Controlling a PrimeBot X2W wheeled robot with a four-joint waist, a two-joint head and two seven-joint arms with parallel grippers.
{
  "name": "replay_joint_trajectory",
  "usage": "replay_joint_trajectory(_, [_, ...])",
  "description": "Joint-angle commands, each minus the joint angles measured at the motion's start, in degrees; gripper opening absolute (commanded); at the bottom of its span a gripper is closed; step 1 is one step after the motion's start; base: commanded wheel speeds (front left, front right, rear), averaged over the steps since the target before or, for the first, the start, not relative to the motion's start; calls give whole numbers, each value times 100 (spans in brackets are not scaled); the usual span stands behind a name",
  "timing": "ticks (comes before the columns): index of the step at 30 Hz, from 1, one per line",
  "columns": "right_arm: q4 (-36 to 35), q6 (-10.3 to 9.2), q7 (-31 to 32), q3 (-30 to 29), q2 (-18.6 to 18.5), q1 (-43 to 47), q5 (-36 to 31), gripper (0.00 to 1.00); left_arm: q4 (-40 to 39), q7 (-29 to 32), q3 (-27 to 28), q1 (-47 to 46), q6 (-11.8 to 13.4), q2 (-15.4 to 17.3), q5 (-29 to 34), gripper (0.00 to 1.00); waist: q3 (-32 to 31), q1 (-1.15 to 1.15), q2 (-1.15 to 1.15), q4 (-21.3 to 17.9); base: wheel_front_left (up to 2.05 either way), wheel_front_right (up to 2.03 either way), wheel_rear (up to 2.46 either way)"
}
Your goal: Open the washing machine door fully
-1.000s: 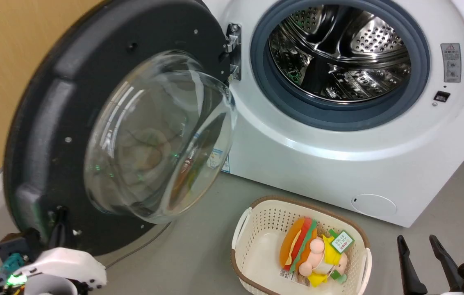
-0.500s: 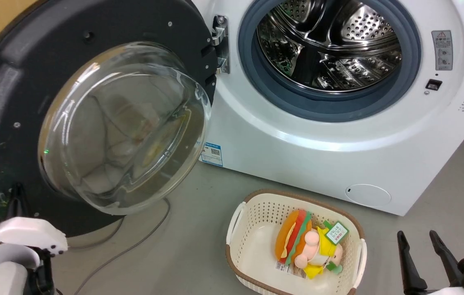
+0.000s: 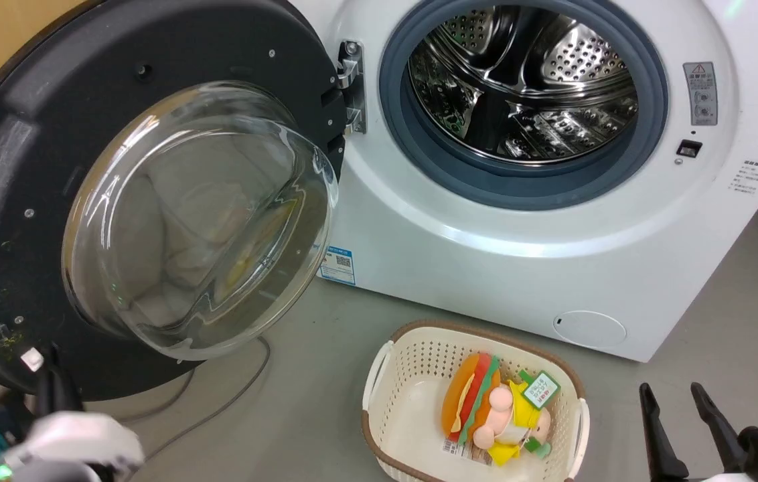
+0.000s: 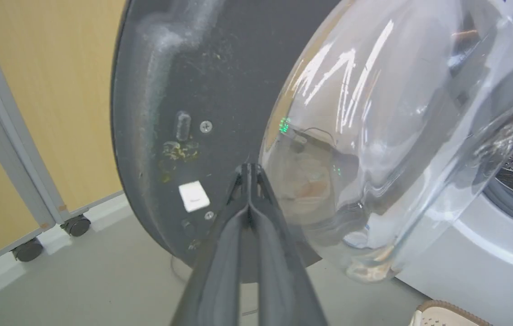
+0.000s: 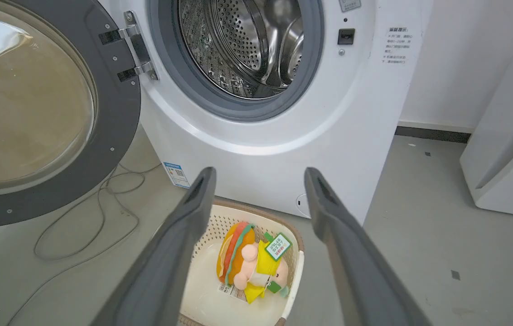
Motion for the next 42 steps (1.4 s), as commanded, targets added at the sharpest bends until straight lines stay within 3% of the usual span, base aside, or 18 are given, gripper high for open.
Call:
replay_joint_trajectory(1, [31, 3, -61, 12, 13, -51, 36, 100, -355, -28, 32, 326, -13, -206, 175, 0, -43, 0, 0, 1, 0, 0, 0])
replay_joint_trajectory(5, [74, 3, -100, 3, 13, -7, 67, 100, -1019, -28, -58, 887, -65, -649, 448, 2, -101, 0, 0, 33, 0, 0, 0])
replay_joint_trajectory(6, [84, 3, -102, 6, 13, -3, 69, 100, -1144, -28, -115, 1005, -85, -753, 511, 27, -112, 0, 0, 34, 0, 0, 0])
replay_joint_trajectory(7, [87, 3, -99, 15, 13, -6, 64, 100, -1237, -28, -177, 1119, -89, -828, 590, 67, -120, 0, 0, 27, 0, 0, 0])
replay_joint_trajectory(8, [82, 3, -101, 29, 13, -12, 52, 100, -1293, -28, -240, 1222, -89, -889, 653, 100, -129, 0, 0, 17, 0, 0, 0])
replay_joint_trajectory(15, [-14, 3, -97, 100, 13, -12, -80, 100, -1549, -28, -802, 1479, -204, -1043, 1134, 100, -206, 0, 0, -166, 0, 0, 0])
replay_joint_trajectory(24, [-276, 3, 8, 138, 13, 15, -187, 100, -1321, 69, -1388, 1269, -431, -1034, 1413, 100, -310, 0, 0, -775, 0, 0, 0])
replay_joint_trajectory(33, [-501, 3, 227, 128, 13, 121, -336, 100, -1037, 158, -1631, 964, -488, -936, 1622, 100, -351, 0, 0, -1354, 0, 0, 0])
replay_joint_trajectory(41, [-597, 3, 327, 87, 13, 245, -340, 100, -858, 152, -1614, 843, -438, -900, 1614, 100, -342, 0, 0, -1608, 0, 0, 0])
replay_joint_trajectory(42, [-570, 0, 327, 86, 0, 168, -355, 0, -860, 158, -1629, 914, -460, -914, 1607, 0, -345, 0, 0, -1599, 0, 0, 0])
